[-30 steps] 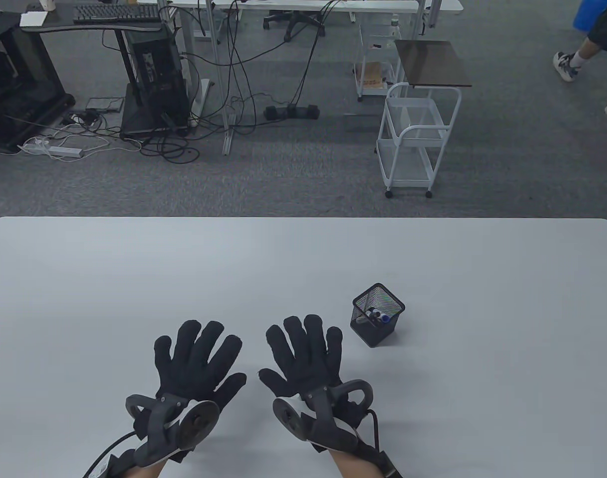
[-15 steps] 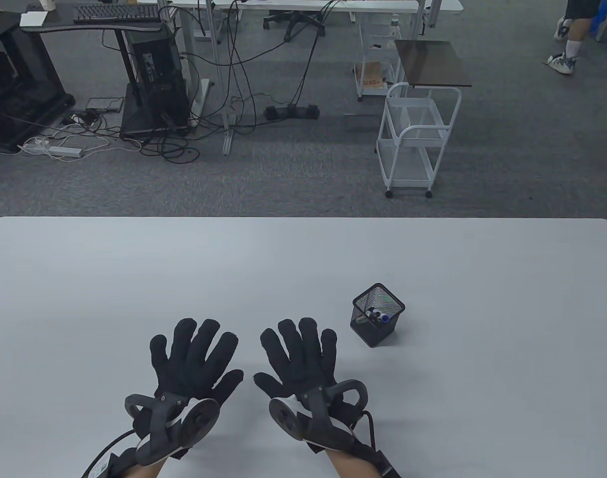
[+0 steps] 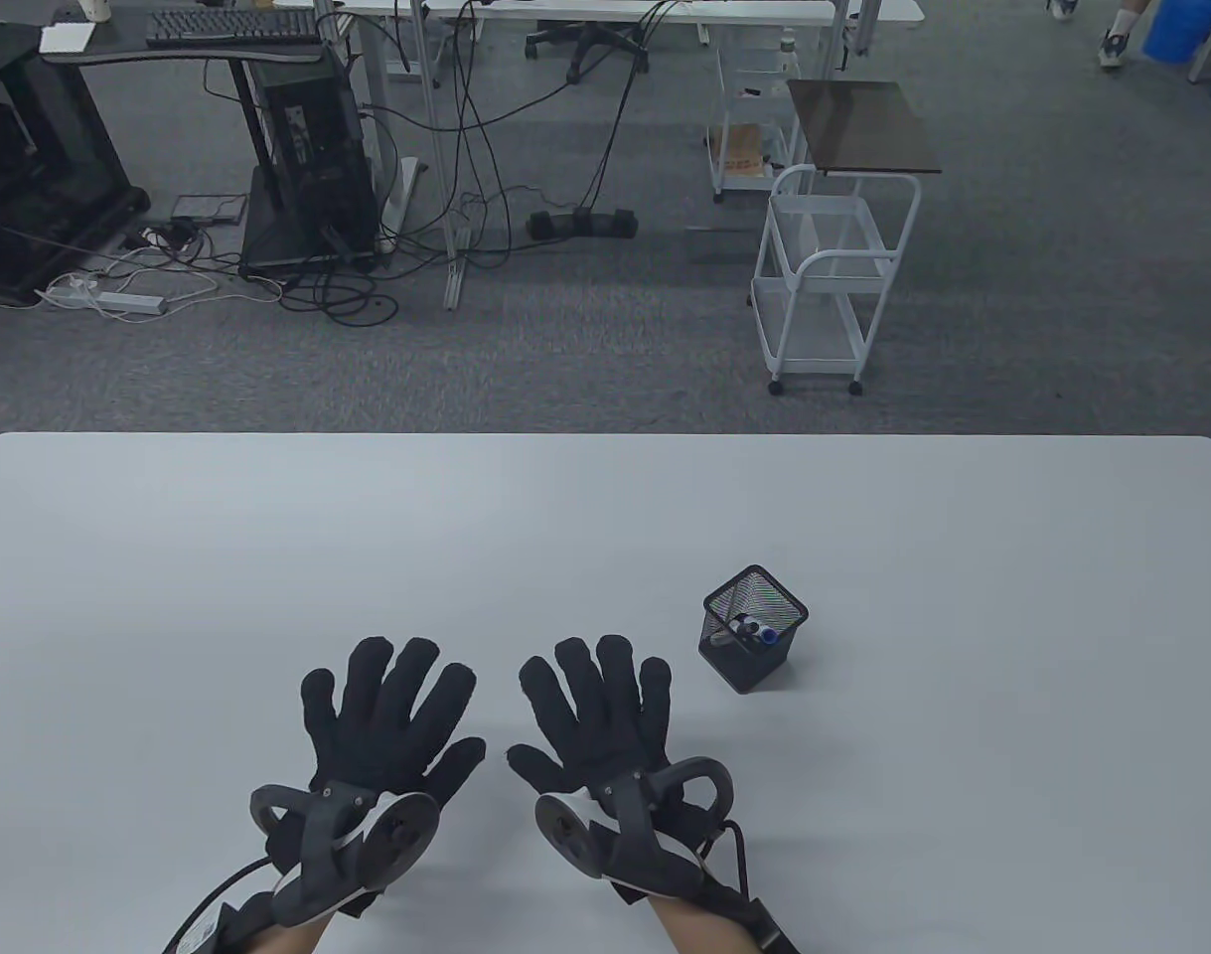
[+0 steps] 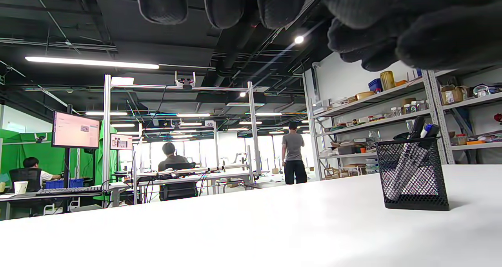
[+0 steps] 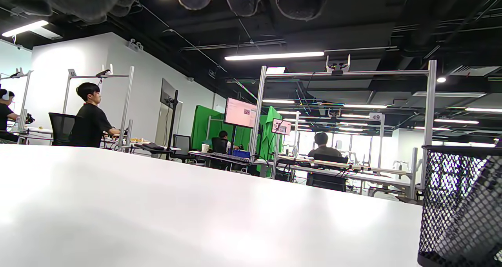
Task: Insert the markers into the pen holder
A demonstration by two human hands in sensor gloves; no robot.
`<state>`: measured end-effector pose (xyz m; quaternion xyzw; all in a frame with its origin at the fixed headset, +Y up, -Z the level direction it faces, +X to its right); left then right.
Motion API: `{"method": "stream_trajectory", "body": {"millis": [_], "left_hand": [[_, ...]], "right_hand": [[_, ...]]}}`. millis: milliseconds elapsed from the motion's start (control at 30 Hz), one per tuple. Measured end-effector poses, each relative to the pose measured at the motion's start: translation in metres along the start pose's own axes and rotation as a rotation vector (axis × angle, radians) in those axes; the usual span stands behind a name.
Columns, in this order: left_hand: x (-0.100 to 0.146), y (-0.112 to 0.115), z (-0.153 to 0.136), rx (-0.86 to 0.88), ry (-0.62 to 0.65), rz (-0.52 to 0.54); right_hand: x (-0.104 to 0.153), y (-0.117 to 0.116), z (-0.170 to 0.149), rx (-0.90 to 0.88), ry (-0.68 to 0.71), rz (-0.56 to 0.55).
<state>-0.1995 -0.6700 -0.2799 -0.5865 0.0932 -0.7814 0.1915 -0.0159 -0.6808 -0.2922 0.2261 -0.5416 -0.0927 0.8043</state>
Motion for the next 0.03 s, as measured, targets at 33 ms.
{"method": "stream_trajectory", "body": {"millis": [33], "left_hand": [[-0.0001, -0.0001, 0.0, 0.0, 0.0, 0.0]], "right_hand": [[0.0, 0.0002, 0.0, 0.001, 0.001, 0.001]]}}
Point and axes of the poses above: the tracker on the back of each hand, its own z axis roughly to the thumb side, its own x axis roughly from the fingertips to the wrist, y = z × x, the point moved 2 cm from there along -x, roughly from the wrist to the fingertips, and after that the axes turned 9 degrees about x, right-handed, at the moved point
